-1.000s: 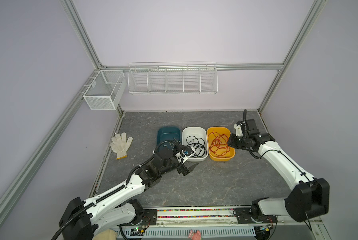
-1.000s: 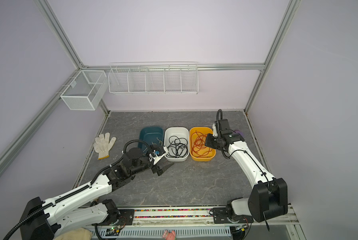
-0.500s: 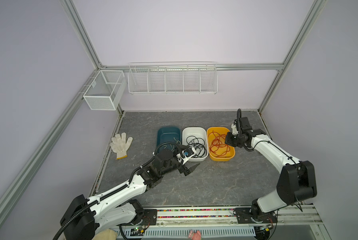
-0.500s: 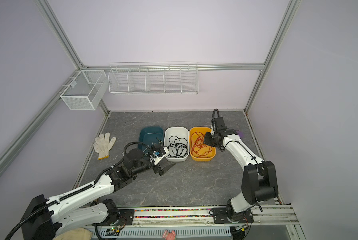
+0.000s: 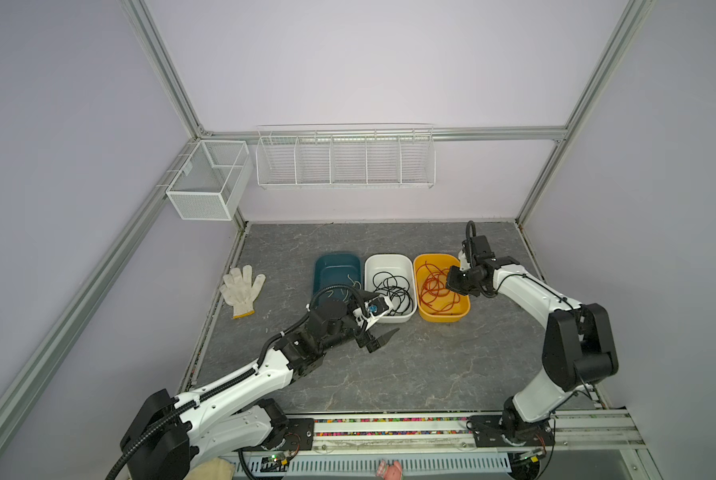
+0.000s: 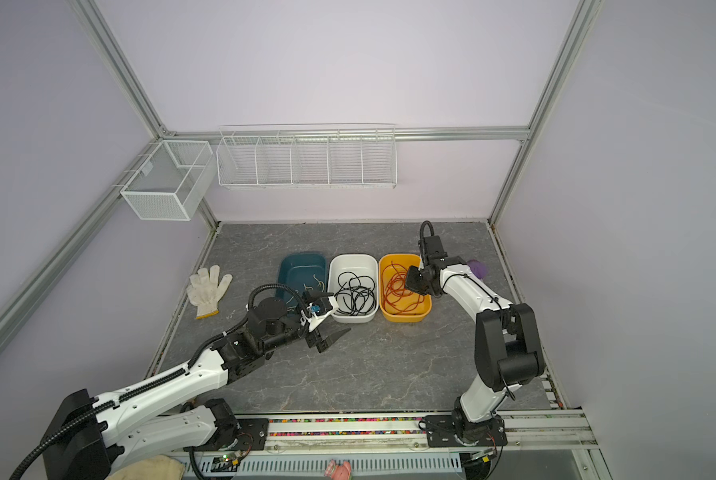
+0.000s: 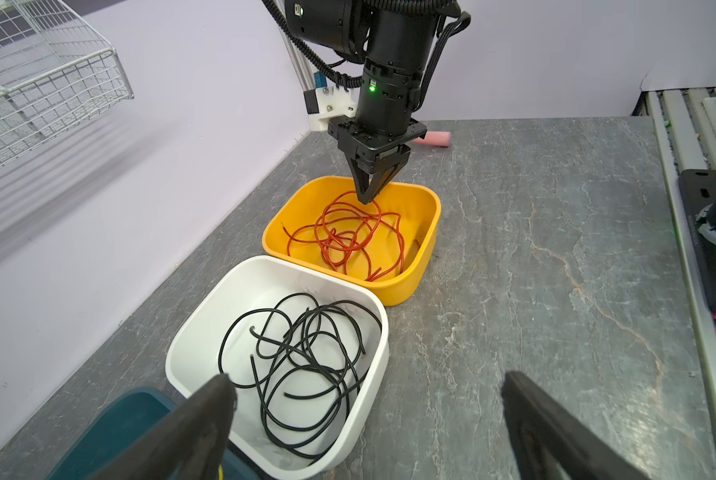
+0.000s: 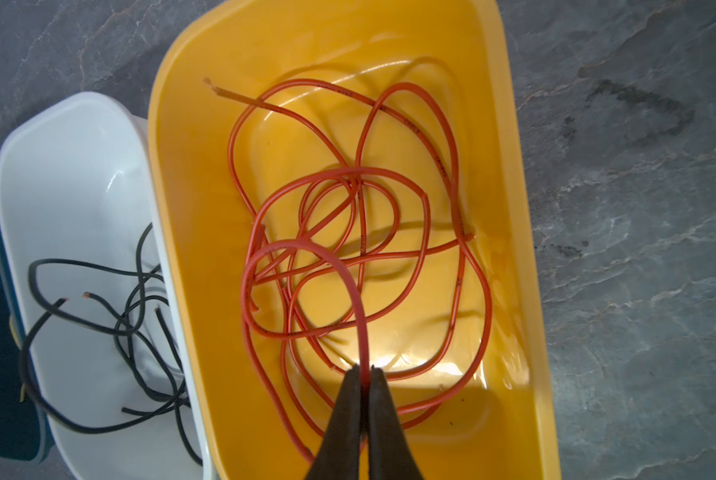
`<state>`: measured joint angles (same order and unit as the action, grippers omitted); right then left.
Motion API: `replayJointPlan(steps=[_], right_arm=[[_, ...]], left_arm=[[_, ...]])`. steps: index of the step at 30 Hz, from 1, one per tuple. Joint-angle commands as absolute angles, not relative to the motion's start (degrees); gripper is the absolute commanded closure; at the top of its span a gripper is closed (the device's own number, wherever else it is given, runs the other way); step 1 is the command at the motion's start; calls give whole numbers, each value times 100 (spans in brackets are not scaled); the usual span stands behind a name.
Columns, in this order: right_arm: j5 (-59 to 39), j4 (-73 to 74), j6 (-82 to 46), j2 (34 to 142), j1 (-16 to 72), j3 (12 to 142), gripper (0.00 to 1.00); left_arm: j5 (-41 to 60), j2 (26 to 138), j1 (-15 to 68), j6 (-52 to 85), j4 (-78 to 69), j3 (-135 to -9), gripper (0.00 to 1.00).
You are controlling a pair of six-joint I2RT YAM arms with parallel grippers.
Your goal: Untangle the cables
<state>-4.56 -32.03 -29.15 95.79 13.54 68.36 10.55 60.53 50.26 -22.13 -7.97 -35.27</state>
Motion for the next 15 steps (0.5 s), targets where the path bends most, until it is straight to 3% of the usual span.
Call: replayJointPlan(steps=[1, 15], right_arm=[[-449, -3201, -3028, 9677, 1327, 6935, 91], [-408, -3468, -2919, 9084, 1327, 6957, 66]], left_arm=[[1134, 5979, 5045, -2365, -734, -3498, 0], [1073, 6047, 5046, -2431, -617, -3516, 0]])
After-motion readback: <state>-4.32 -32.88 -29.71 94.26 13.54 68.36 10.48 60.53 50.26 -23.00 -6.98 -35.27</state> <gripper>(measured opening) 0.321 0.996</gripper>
